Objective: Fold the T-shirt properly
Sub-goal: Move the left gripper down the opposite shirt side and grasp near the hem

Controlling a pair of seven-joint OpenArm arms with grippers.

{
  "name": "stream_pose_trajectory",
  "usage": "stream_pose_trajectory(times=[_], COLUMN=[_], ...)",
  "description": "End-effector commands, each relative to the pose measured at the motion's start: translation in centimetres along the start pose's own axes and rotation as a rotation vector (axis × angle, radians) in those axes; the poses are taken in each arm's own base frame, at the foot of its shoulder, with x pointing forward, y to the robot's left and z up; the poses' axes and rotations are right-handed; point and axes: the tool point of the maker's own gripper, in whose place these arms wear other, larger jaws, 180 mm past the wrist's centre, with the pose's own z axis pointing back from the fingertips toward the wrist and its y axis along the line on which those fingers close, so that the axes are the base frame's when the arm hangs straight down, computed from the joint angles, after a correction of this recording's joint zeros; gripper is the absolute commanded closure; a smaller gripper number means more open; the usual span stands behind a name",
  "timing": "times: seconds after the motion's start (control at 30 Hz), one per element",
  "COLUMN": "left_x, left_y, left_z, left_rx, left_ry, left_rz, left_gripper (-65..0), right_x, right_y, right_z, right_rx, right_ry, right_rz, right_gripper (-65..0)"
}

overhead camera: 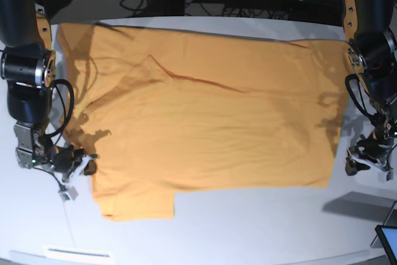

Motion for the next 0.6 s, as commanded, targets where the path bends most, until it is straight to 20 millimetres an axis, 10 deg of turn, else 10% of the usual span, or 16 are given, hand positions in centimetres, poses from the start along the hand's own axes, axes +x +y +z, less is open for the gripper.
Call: stream_pose_trajectory(times=[0.0,0.57], left_x=[2.2,-1.5], left_y=[0.2,0.3], left_z=[0.3,-1.1], left_rx=[-0.002,0.070], left_ry=[-0.061,0.011], left_rz=[-0.001,-0.006], left_gripper=[-32.1,-32.1], right_x=[1.2,0.2], right_y=[-0.5,-0.5], right_z=[0.6,0.8], right_rx=[-0.015,-0.028], right_ry=[-0.002,0.010], right_rz=[0.028,0.064], right_gripper=[-0.1,-0.1])
